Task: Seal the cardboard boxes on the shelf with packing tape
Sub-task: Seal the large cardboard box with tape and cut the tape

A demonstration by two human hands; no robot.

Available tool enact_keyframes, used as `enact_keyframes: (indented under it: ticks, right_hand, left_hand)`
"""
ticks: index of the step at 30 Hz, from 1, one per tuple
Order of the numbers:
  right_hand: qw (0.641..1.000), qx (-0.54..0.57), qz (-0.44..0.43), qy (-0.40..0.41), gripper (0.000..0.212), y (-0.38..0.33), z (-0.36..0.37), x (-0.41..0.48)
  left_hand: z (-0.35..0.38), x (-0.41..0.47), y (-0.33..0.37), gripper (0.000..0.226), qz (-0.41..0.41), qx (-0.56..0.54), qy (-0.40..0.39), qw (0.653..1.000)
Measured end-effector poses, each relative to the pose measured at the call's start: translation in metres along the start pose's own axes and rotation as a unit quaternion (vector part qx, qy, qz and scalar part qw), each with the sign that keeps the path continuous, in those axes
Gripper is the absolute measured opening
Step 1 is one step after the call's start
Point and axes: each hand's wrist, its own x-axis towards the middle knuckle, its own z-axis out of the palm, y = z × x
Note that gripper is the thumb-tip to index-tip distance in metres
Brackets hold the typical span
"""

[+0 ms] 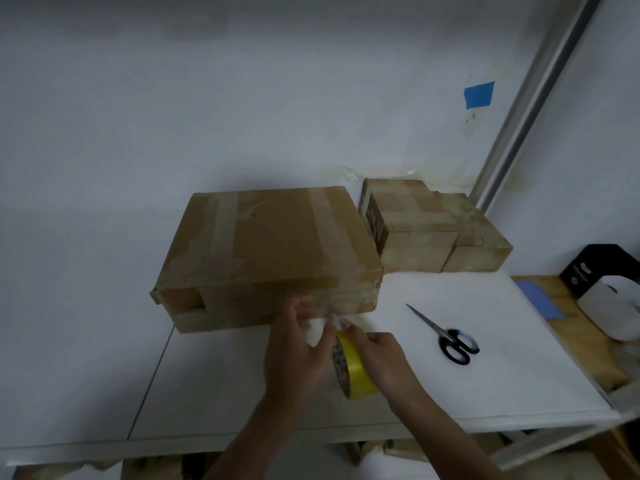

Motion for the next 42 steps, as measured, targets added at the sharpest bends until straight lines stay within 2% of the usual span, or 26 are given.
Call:
enact_keyframes:
  ticks: [3,7,10,13,15,17,19,22,25,29,33,35,38,42]
  right_hand:
    - [1.0,-0.01,-0.002,0.012,0.056,0.004,0.003,0.001]
    - [0.999,-0.01,-0.015,0.038,0.054,0.007,0.005,0.0]
    - [0.999,-0.039,0.0,0.023,0.057,0.009,0.003,0.003]
    - [0.999,-0.046,0.0,0.017,0.061,0.016,-0.015,0.01]
    - [0.99,-0.102,-0.033,0.091,0.043,0.026,-0.04,0.017]
    - [0.951,-0.223,-0.042,0.208,0.025,0.042,-0.073,0.027]
    - [0.919,-0.299,-0.008,0.258,0.028,0.061,-0.103,0.035]
    - [0.906,-0.364,0.034,0.212,0.028,0.082,-0.122,0.041]
    - [0.912,-0.353,0.008,0.207,0.028,0.085,-0.125,0.041]
    - [0.914,-0.363,0.012,0.181,0.034,0.077,-0.135,0.042]
    - [0.917,-0.358,0.005,0.176,0.03,0.073,-0.143,0.04]
    - [0.93,-0.33,0.001,0.162,0.021,0.073,-0.15,0.041]
    - [0.948,-0.289,-0.017,0.13,0.015,0.073,-0.161,0.043]
    - [0.927,-0.35,-0.057,0.122,0.014,0.077,-0.164,0.048]
  left_hand:
    - [0.01,-0.017,0.005,0.063,-0.159,-0.077,-0.082,0.981]
    - [0.015,-0.013,-0.002,0.065,-0.224,-0.169,-0.127,0.951]
    - [0.018,-0.005,-0.002,0.046,-0.269,-0.231,-0.149,0.923]
    - [0.019,-0.002,0.0,0.025,-0.264,-0.245,-0.153,0.92]
    - [0.019,-0.001,0.001,0.015,-0.267,-0.279,-0.166,0.907]
    - [0.019,-0.001,0.001,0.015,-0.283,-0.318,-0.175,0.888]
    - [0.022,0.0,-0.001,0.02,-0.294,-0.354,-0.177,0.87]
    - [0.025,0.0,0.001,0.02,-0.293,-0.397,-0.166,0.854]
    - [0.028,0.0,0.007,0.019,-0.284,-0.427,-0.16,0.844]
    - [0.033,0.001,0.007,0.013,-0.291,-0.4,-0.155,0.855]
    - [0.039,0.008,-0.002,0.019,-0.29,-0.342,-0.142,0.882]
    - [0.039,0.012,-0.004,0.013,-0.3,-0.344,-0.143,0.878]
    - [0.041,0.016,-0.005,0.014,-0.318,-0.353,-0.151,0.867]
    - [0.046,0.014,-0.008,0.034,-0.317,-0.364,-0.136,0.865]
